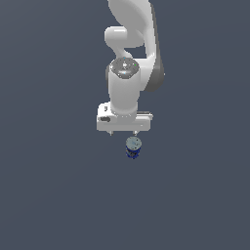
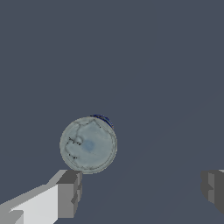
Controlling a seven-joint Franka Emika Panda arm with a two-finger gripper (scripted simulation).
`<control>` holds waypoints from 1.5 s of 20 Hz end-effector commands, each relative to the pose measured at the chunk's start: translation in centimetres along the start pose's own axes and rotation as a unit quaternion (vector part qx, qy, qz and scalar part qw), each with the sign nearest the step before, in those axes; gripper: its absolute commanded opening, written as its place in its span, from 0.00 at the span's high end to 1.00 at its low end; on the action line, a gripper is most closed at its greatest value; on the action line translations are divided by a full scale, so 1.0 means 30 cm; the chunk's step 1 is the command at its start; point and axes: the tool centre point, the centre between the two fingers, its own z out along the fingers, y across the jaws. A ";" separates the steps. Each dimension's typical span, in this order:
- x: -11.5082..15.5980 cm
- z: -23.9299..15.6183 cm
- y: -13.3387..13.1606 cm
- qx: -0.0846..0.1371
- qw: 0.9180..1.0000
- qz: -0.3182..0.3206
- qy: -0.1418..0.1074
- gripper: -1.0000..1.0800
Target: Pick up the object and move it to a goal position.
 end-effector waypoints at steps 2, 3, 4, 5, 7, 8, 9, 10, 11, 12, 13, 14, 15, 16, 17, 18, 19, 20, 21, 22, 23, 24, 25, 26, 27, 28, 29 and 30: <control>0.000 0.001 0.000 0.000 1.000 0.000 0.000 0.04; 0.001 0.000 0.001 0.001 1.000 0.000 0.000 0.04; 0.003 0.001 0.002 0.001 1.000 0.000 0.001 0.04; 0.005 0.001 0.003 0.003 1.000 -0.001 0.002 0.04; 0.011 -0.001 0.011 0.005 1.000 -0.001 0.004 0.04; 0.014 -0.003 0.016 0.007 1.000 0.000 0.005 0.04; 0.015 -0.007 0.021 0.007 1.000 0.001 0.005 0.04; 0.016 -0.010 0.026 0.008 1.000 0.002 0.006 0.04; 0.016 -0.014 0.030 0.008 1.000 0.004 0.006 0.04; 0.016 -0.015 0.032 0.008 1.000 0.004 0.006 0.04; 0.016 -0.014 0.030 0.008 1.000 0.004 0.006 0.04; 0.016 -0.010 0.026 0.008 1.000 0.002 0.006 0.04; 0.016 -0.004 0.019 0.008 1.000 0.000 0.006 0.04; 0.017 0.004 0.010 0.008 1.000 -0.003 0.005 0.04; 0.017 0.014 -0.002 0.008 1.000 -0.006 0.005 0.04; 0.018 0.026 -0.016 0.008 1.000 -0.011 0.006 0.04; 0.019 0.041 -0.032 0.008 1.000 -0.016 0.006 0.04; 0.019 0.058 -0.052 0.009 1.000 -0.022 0.006 0.04; 0.019 0.077 -0.074 0.009 1.000 -0.029 0.006 0.04; 0.019 0.094 -0.094 0.010 0.999 -0.035 0.006 0.04; 0.018 0.109 -0.112 0.010 0.999 -0.040 0.006 0.04; 0.017 0.122 -0.127 0.011 0.999 -0.045 0.006 0.04; 0.017 0.132 -0.139 0.011 0.999 -0.049 0.006 0.04; 0.016 0.140 -0.148 0.011 0.999 -0.052 0.006 0.04; 0.016 0.146 -0.155 0.012 0.998 -0.054 0.006 0.04; 0.015 0.149 -0.159 0.012 0.998 -0.055 0.006 0.04; 0.015 0.150 -0.161 0.012 0.998 -0.055 0.006 0.04; 0.014 0.146 -0.156 0.012 0.998 -0.054 0.005 0.04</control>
